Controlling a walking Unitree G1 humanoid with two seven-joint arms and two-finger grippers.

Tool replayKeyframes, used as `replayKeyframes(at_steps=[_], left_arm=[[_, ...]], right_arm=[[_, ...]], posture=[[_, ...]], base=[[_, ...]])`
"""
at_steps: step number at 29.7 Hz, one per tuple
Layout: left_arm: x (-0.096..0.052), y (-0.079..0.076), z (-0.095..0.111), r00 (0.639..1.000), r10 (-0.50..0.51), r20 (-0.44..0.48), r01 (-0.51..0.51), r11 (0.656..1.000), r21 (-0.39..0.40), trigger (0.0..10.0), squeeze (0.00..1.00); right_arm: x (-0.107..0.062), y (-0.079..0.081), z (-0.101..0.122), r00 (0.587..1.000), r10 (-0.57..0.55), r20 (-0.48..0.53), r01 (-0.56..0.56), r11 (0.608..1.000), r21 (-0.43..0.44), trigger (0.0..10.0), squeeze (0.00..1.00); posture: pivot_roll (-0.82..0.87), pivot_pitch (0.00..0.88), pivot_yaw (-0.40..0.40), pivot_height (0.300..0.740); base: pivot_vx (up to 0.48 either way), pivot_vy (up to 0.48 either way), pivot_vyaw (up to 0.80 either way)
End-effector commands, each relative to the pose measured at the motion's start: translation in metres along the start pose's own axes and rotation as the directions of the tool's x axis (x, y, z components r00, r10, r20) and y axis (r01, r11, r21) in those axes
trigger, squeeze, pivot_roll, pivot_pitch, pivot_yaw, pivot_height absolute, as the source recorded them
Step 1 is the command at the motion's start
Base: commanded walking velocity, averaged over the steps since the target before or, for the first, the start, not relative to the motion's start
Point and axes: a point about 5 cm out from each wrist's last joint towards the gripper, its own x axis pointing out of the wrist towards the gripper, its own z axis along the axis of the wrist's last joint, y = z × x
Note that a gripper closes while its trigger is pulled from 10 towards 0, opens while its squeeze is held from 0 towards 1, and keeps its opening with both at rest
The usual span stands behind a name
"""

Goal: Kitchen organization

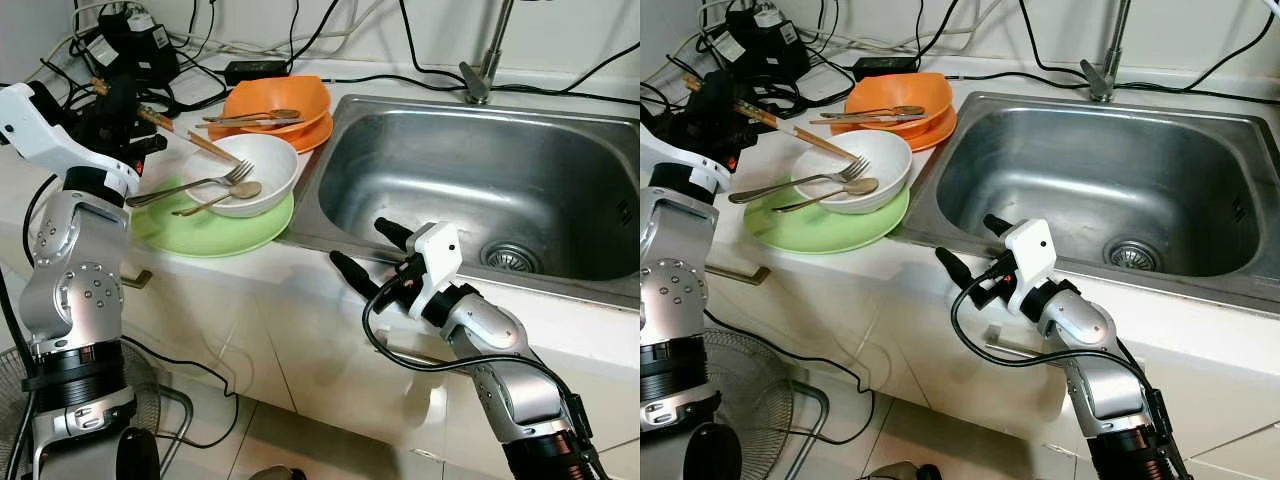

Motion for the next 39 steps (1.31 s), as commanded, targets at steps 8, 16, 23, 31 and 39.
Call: replayKeyframes(at_steps=[8,16,23,31,39], left_arm=[[-0.003,0.002,-0.011,0.999,0.046,0.003,-0.046,0.999,-0.009,0.0,0.00],[-0.001,0.003,-0.001,0.993,0.082,0.089,-0.078,0.996,-0.041,0.0,0.00],[0.001,0.003,0.005,0.987,0.082,0.138,-0.076,0.996,-0.045,0.0,0.00],[0.007,-0.003,0.011,0.983,0.080,0.167,-0.052,0.984,-0.168,0.0,0.00],[0.015,-0.024,0.012,0.982,0.011,0.190,0.083,0.870,-0.485,0.0,0.00]], right_arm=[[-0.003,0.000,-0.002,1.000,-0.009,-0.016,0.009,1.000,-0.004,10.0,0.00],[-0.002,0.000,-0.001,1.000,-0.008,-0.016,0.008,1.000,-0.005,10.0,0.00],[-0.003,0.000,-0.001,1.000,-0.008,-0.017,0.008,1.000,-0.006,10.0,0.00],[-0.002,0.000,-0.001,1.000,-0.010,-0.015,0.010,1.000,-0.007,10.0,0.00],[0.000,-0.003,0.001,1.000,-0.024,-0.007,0.024,1.000,-0.005,10.0,0.00]], posture=[[-0.06,0.079,0.132,0.740],[-0.06,0.079,0.130,0.740],[-0.06,0.081,0.131,0.740],[-0.06,0.081,0.126,0.740],[-0.06,0.077,0.125,0.740]], base=[[0.000,0.000,0.00],[0.000,0.000,0.00],[0.000,0.000,0.00],[0.000,0.000,0.00],[0.000,0.000,0.00]])
